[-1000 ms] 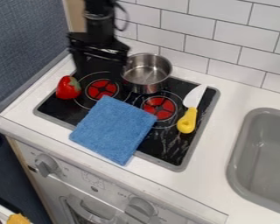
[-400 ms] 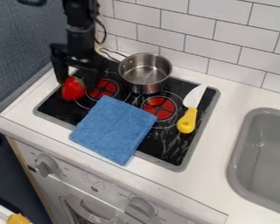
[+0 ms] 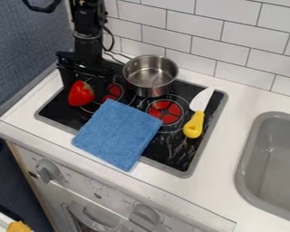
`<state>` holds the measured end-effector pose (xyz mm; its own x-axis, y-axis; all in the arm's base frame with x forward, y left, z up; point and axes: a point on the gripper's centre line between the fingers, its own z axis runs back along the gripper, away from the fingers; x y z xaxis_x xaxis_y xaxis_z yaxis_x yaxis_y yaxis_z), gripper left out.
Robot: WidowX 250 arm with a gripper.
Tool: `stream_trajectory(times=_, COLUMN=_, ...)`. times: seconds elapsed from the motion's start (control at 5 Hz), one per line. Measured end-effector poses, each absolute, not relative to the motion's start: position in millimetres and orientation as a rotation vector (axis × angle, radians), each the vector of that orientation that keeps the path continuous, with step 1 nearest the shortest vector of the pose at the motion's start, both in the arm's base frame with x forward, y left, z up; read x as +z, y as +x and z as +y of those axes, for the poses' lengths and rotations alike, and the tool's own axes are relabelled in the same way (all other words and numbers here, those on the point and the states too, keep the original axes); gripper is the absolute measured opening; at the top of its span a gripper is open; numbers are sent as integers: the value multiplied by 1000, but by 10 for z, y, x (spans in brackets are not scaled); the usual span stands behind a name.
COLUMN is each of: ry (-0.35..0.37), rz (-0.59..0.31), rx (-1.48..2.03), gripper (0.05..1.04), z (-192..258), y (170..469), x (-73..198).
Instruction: Take the strawberry and put it on the top of the cloth
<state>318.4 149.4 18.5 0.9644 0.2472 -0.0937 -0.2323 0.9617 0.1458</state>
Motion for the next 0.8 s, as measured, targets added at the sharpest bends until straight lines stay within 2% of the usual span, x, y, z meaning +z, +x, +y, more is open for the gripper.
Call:
stream_trajectory(times=0.2, ry=129, rz=105, rx=231, gripper=776, z=1472, y=3173, x=170)
stream_trajectory(times=0.6, ry=140, rz=-26, rx=144, gripper=775, z=1097, y=3337, x=592)
stream_trajectory(times=0.8, ry=110, rz=-43, rx=56, gripper=775, z=744, y=3333, x=629)
